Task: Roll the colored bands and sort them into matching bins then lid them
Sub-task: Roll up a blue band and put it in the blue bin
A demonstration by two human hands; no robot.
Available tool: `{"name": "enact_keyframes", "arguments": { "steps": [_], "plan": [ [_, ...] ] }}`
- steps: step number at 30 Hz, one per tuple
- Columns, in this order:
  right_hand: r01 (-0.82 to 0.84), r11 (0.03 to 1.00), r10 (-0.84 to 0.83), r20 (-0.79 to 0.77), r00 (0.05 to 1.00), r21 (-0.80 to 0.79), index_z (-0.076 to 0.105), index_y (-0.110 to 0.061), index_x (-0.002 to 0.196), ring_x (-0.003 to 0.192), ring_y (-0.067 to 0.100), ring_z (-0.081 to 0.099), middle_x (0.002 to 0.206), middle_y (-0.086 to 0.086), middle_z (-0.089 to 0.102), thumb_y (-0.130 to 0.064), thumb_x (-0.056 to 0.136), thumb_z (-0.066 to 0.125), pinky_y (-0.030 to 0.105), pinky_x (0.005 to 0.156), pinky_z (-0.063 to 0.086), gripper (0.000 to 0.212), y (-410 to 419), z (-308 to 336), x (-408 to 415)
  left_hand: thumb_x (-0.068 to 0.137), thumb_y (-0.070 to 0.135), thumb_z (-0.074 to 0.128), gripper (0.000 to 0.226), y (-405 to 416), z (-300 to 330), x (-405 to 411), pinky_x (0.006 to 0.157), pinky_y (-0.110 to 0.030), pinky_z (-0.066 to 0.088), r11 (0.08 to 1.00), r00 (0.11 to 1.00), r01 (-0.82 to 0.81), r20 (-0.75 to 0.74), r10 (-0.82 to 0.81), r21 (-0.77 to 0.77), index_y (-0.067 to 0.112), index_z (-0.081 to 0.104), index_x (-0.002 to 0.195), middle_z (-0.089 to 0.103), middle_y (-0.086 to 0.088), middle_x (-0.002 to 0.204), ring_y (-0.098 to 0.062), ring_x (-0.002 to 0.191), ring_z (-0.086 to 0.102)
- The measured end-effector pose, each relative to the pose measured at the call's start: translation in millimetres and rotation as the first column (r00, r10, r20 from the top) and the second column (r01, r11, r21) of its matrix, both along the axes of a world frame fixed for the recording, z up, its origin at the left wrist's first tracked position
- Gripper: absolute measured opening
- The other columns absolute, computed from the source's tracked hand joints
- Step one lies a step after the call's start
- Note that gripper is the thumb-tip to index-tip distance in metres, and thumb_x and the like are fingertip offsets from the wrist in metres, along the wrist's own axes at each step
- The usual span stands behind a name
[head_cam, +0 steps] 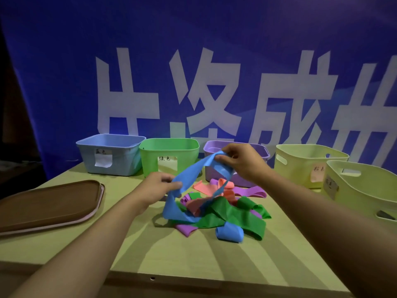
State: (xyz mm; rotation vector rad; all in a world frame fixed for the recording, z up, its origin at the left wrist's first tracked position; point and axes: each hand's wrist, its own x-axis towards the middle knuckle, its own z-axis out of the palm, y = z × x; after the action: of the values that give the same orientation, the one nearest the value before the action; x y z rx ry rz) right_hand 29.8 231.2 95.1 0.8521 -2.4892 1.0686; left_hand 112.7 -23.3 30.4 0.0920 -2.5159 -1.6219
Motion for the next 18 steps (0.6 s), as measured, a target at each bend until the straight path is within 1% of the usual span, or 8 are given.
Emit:
{"name": "enact_keyframes", "arguments": {
  "steps": [2, 4, 7, 9, 11, 13, 15, 18],
  "plan": [
    [-0.011, 1.000, 0.011, 0.035, 0.999, -0.019, 0.076, -0.014, 0.104, 0.083, 0.019, 0.066, 0.093, 0.004, 0.074, -0.040, 0.092, 0.072, 0.036, 0.074, 0.054, 0.029, 7, 6, 0, 0.091, 0.021, 0.076, 0.016, -6, 4, 1, 0.072, -0.031, 0.051, 0.980, 0.997, -0.068, -0.012, 0.071, 0.189, 0.006, 0.075, 0.099, 0.078, -0.010, 0.089, -0.017, 0.079, 0.072],
    [-0.028, 0.997, 0.033, 0.075, 0.997, -0.067, 0.077, -0.018, 0.102, 0.082, 0.015, 0.066, 0.092, 0.001, 0.075, -0.039, 0.092, 0.073, 0.032, 0.074, 0.055, 0.024, 12, 10, 0, 0.090, 0.020, 0.078, 0.014, -10, 10, -1, 0.067, -0.029, 0.050, 0.953, 0.991, -0.117, -0.025, 0.129, 0.281, 0.008, 0.075, 0.097, 0.076, -0.008, 0.087, -0.019, 0.079, 0.070],
    [-0.039, 0.984, 0.058, 0.105, 0.993, -0.172, 0.076, -0.022, 0.101, 0.086, 0.009, 0.066, 0.092, -0.005, 0.073, -0.036, 0.095, 0.070, 0.029, 0.080, 0.056, 0.016, 14, 13, 0, 0.090, 0.018, 0.077, 0.008, -12, 22, -5, 0.067, -0.027, 0.048, 0.963, 0.987, -0.132, -0.057, 0.149, 0.235, 0.012, 0.075, 0.095, 0.073, -0.004, 0.086, -0.018, 0.080, 0.064],
    [-0.038, 0.975, 0.067, 0.127, 0.990, -0.220, 0.074, -0.021, 0.108, 0.092, 0.010, 0.068, 0.099, -0.004, 0.073, -0.040, 0.096, 0.067, 0.028, 0.084, 0.055, 0.024, 15, 12, -2, 0.091, 0.016, 0.076, 0.008, -12, 32, -8, 0.071, -0.028, 0.051, 0.965, 0.978, -0.147, -0.117, 0.175, 0.216, 0.012, 0.074, 0.098, 0.073, -0.004, 0.090, -0.019, 0.085, 0.064],
    [-0.031, 0.973, 0.071, 0.168, 0.983, -0.230, 0.073, -0.021, 0.114, 0.097, 0.014, 0.067, 0.104, -0.001, 0.072, -0.045, 0.095, 0.067, 0.027, 0.084, 0.054, 0.032, 16, 9, -4, 0.093, 0.016, 0.074, 0.009, -8, 46, -7, 0.081, -0.033, 0.052, 0.968, 0.953, -0.168, -0.221, 0.208, 0.187, 0.012, 0.075, 0.102, 0.073, -0.003, 0.094, -0.018, 0.088, 0.065],
    [-0.038, 0.975, 0.081, 0.194, 0.978, -0.218, 0.071, -0.020, 0.116, 0.094, 0.014, 0.067, 0.104, 0.000, 0.071, -0.041, 0.094, 0.071, 0.023, 0.079, 0.053, 0.031, 16, 3, -5, 0.095, 0.017, 0.072, 0.009, -2, 61, -7, 0.082, -0.029, 0.050, 0.970, 0.913, -0.201, -0.331, 0.237, 0.139, 0.014, 0.075, 0.103, 0.072, 0.001, 0.093, -0.011, 0.085, 0.063],
    [-0.052, 0.971, 0.101, 0.206, 0.973, -0.232, 0.068, -0.019, 0.114, 0.088, 0.013, 0.068, 0.099, -0.003, 0.071, -0.031, 0.093, 0.075, 0.016, 0.072, 0.053, 0.025, 13, -5, -5, 0.096, 0.020, 0.071, 0.005, 3, 77, -9, 0.074, -0.023, 0.048, 0.971, 0.880, -0.230, -0.413, 0.234, 0.059, 0.018, 0.074, 0.099, 0.072, 0.003, 0.091, -0.008, 0.082, 0.062],
    [0.019, 0.970, 0.021, 0.162, 0.987, -0.241, 0.068, -0.016, 0.099, 0.074, 0.009, 0.062, 0.085, -0.004, 0.068, -0.024, 0.091, 0.077, 0.012, 0.060, 0.048, 0.014, 6, -16, -8, 0.095, 0.028, 0.073, 0.006, 9, 99, -13, 0.071, -0.027, 0.047, 0.965, 0.875, -0.246, -0.449, 0.180, -0.094, 0.022, 0.074, 0.094, 0.073, 0.004, 0.091, -0.011, 0.084, 0.063]
  ]
}}
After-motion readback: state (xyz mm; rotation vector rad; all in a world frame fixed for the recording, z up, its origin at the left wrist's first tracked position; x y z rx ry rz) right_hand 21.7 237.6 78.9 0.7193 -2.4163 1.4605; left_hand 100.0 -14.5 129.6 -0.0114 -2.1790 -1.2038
